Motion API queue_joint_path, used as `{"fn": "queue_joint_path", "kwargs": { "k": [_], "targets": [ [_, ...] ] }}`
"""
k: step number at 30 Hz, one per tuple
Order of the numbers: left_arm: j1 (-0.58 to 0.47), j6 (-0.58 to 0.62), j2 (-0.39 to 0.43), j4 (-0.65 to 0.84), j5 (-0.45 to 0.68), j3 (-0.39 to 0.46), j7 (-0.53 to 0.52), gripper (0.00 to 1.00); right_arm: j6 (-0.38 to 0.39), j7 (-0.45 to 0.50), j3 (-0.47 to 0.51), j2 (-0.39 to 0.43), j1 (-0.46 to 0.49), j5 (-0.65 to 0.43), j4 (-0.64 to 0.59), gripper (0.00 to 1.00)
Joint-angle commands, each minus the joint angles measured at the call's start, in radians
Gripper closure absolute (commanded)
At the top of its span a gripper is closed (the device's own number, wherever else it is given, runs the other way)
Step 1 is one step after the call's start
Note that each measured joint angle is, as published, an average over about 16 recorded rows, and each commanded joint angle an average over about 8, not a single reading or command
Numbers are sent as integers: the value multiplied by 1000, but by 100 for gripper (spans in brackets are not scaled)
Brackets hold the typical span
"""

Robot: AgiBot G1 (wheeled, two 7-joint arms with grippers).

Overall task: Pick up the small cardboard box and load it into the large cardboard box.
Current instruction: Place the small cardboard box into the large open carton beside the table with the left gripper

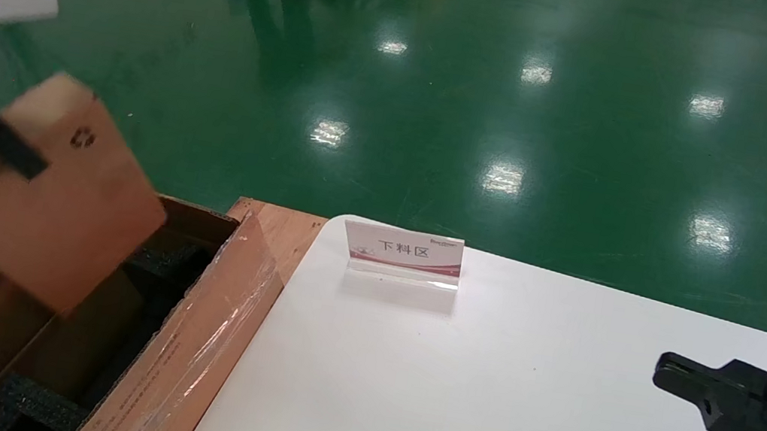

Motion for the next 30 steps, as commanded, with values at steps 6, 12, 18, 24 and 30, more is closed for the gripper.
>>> {"fn": "queue_joint_path", "kwargs": {
  "k": [6,12,18,24,30],
  "targets": [
    [6,-9,-49,-7,1,80,16,100,0,0,0,0,0,0,0,0],
    [9,-19,-101,-21,28,111,19,100,0,0,-1,0,0,1,0,0],
    [16,-32,-156,-46,69,114,9,100,1,-1,-1,0,0,1,0,0],
    [32,-50,-207,-67,104,104,-5,100,1,-1,-2,1,0,1,0,0],
    [56,-78,-238,-79,138,97,-21,100,1,-1,-2,1,0,1,0,0]
  ]
}}
